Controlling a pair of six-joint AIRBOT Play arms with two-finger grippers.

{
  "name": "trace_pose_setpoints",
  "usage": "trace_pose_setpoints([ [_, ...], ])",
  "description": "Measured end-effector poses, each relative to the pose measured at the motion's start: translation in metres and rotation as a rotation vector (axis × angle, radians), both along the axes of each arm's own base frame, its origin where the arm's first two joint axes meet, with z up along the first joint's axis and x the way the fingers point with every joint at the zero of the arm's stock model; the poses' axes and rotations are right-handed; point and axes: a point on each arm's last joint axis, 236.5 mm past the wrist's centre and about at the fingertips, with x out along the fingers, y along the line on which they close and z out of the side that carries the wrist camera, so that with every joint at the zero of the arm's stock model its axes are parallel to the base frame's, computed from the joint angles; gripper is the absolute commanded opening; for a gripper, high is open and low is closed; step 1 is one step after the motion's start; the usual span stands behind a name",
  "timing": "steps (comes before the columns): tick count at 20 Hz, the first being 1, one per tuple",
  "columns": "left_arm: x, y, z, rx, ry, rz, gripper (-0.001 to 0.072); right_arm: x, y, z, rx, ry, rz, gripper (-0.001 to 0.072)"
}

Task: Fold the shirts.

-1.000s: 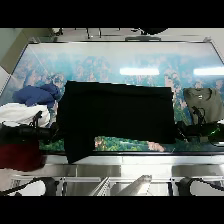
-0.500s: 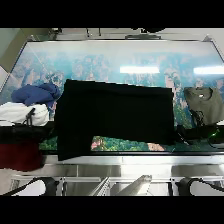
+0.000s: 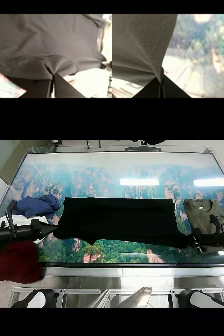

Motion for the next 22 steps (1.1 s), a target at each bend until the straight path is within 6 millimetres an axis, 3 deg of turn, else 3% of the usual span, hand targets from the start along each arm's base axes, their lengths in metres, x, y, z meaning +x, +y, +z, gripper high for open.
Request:
trace_pose_setpoints([
  [4,0.023,-0.004,0.014,0.025,-0.065,0.002,0.0033,0.036,0.005,0.032,0.094,-0.160,-0.073,0.0015],
  [8,0.073,0.000,0.019,0.036,-0.090,-0.015,0.0033,0.089,0.002,0.066,0.142,-0.339,-0.163,0.0015],
  [10,0.102,-0.003,0.015,0.042,-0.098,-0.042,0.0033,0.114,0.001,0.070,0.131,-0.383,-0.189,0.0015],
  [15,0.178,-0.010,-0.017,0.055,-0.103,-0.085,0.0035,0.173,0.011,0.036,0.069,-0.388,-0.207,0.0051],
  [16,0.192,-0.010,-0.026,0.056,-0.100,-0.087,0.0035,0.182,0.014,0.025,0.064,-0.377,-0.209,0.0185],
  [17,0.203,-0.009,-0.035,0.057,-0.096,-0.088,0.0037,0.190,0.016,0.016,0.060,-0.367,-0.215,0.0228],
  [18,0.213,-0.008,-0.044,0.055,-0.092,-0.091,0.0065,0.197,0.017,0.006,0.058,-0.360,-0.220,0.0228],
  [19,0.222,-0.007,-0.051,0.053,-0.092,-0.093,0.0249,0.203,0.017,0.000,0.056,-0.360,-0.226,0.0228],
  [20,0.231,-0.006,-0.057,0.051,-0.092,-0.095,0.0292,0.209,0.016,-0.005,0.050,-0.366,-0.228,0.0231],
  [22,0.242,-0.008,-0.063,0.041,-0.094,-0.125,0.0292,0.220,0.011,-0.006,0.025,-0.396,-0.224,0.0411],
])
